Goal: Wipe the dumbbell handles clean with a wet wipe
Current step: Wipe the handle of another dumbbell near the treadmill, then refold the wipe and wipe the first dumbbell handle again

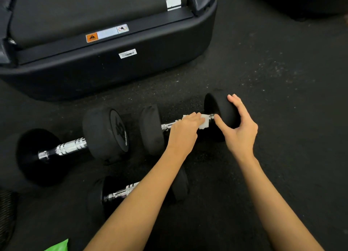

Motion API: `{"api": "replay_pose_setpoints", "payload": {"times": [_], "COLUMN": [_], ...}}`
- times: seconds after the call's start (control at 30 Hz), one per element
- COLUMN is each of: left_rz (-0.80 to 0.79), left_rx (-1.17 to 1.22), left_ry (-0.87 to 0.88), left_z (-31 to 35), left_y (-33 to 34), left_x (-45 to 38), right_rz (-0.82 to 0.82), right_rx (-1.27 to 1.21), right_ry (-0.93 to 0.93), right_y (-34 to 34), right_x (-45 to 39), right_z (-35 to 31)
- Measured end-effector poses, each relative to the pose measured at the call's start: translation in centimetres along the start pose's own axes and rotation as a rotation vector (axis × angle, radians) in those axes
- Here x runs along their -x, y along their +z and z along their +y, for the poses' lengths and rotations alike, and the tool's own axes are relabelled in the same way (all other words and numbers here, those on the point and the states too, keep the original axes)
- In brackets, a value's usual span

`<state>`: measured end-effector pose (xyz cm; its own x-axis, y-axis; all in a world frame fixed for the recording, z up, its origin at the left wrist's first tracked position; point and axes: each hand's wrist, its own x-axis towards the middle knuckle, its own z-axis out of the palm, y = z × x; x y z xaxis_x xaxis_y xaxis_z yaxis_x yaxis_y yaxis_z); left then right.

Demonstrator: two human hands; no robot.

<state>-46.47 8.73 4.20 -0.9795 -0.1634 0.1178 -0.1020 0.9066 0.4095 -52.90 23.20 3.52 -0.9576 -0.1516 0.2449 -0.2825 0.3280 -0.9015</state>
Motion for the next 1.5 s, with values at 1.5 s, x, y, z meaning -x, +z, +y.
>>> {"api": "replay_pose_setpoints", "payload": {"times": [1.5], "left_rz": [0.278], "left_rx": [0.831], "left_ry": [-0.473], "left_z": [-4.9], "left_y": [-15.7], "left_x": [21.6], "right_rz": [-0.701], "right_rx": [-0.444], "right_ry": [0.278], "right_y": [7.4], "right_x": [15.4], "right_z": [-15.8]}}
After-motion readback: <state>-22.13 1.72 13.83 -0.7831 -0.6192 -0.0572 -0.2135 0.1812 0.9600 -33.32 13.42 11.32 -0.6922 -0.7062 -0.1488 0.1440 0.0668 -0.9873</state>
